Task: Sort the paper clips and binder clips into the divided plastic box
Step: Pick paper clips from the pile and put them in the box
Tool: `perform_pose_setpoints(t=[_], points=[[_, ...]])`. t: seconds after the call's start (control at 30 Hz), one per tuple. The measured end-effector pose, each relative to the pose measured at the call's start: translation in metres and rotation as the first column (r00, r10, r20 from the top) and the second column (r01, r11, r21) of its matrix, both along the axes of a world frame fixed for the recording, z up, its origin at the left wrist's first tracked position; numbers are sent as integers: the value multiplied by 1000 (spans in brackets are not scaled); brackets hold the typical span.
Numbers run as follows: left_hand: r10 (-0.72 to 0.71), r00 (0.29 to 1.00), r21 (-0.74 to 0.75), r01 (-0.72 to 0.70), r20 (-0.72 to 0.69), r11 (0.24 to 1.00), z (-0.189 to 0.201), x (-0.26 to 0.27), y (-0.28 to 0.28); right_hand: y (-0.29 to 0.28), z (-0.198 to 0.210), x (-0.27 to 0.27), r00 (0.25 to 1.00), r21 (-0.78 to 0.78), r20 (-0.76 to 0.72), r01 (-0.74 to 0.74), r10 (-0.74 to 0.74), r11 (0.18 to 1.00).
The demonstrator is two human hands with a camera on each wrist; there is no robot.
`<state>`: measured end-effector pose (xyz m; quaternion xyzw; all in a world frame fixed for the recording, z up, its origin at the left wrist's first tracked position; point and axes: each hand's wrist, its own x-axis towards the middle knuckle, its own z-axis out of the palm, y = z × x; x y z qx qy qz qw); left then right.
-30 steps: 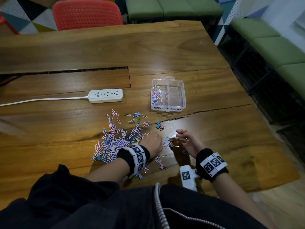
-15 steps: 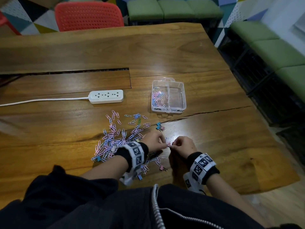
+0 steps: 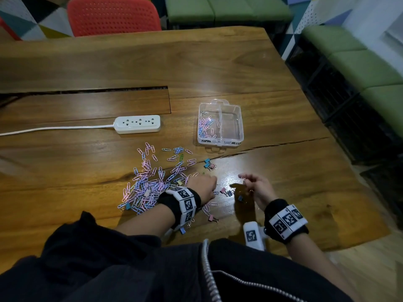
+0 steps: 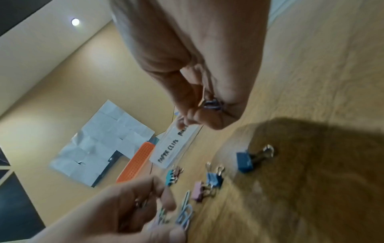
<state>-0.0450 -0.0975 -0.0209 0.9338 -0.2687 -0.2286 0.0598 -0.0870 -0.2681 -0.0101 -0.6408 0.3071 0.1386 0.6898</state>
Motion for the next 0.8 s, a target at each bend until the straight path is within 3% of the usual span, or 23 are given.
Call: perform_pose_setpoints(t=[0.1,0.17,0.27,0.43,0.5,0.6,0.7,0.77,0.8], points=[[70,997,-52,-72,-26,996,4,2,1,14,1,-9,988,-5,-75,-138,137,990],[55,998,-4,-55,-22,998,7,0,0,25,-3,-14,964,-93,-123,-246,235,965],[-12,1000,94,12,3,996,8,-4,-4,38,-6,-18,937,-102,-152,-332,316,938],[-85,995,186,94,-57,978,14,-6,-4,41,-11,-10,985,-191,-60,-169,160,967],[-44,995,138,57,-94,989,16,-5,0,39,-10,-9,992,-200,-27,-127,124,971],[146,958,-93,-173,-248,981,10,3,13,43,-7,-15,972,-224,-47,-234,229,946],[324,838,-321,-483,-440,815,10,12,29,51,-8,-21,934,-345,-90,-356,347,869],[406,647,-386,-735,-645,558,13,14,40,52,-13,-21,884,-549,-97,-431,457,716],[382,547,-386,-820,-745,423,15,14,45,53,-14,-20,856,-632,-103,-449,506,632]])
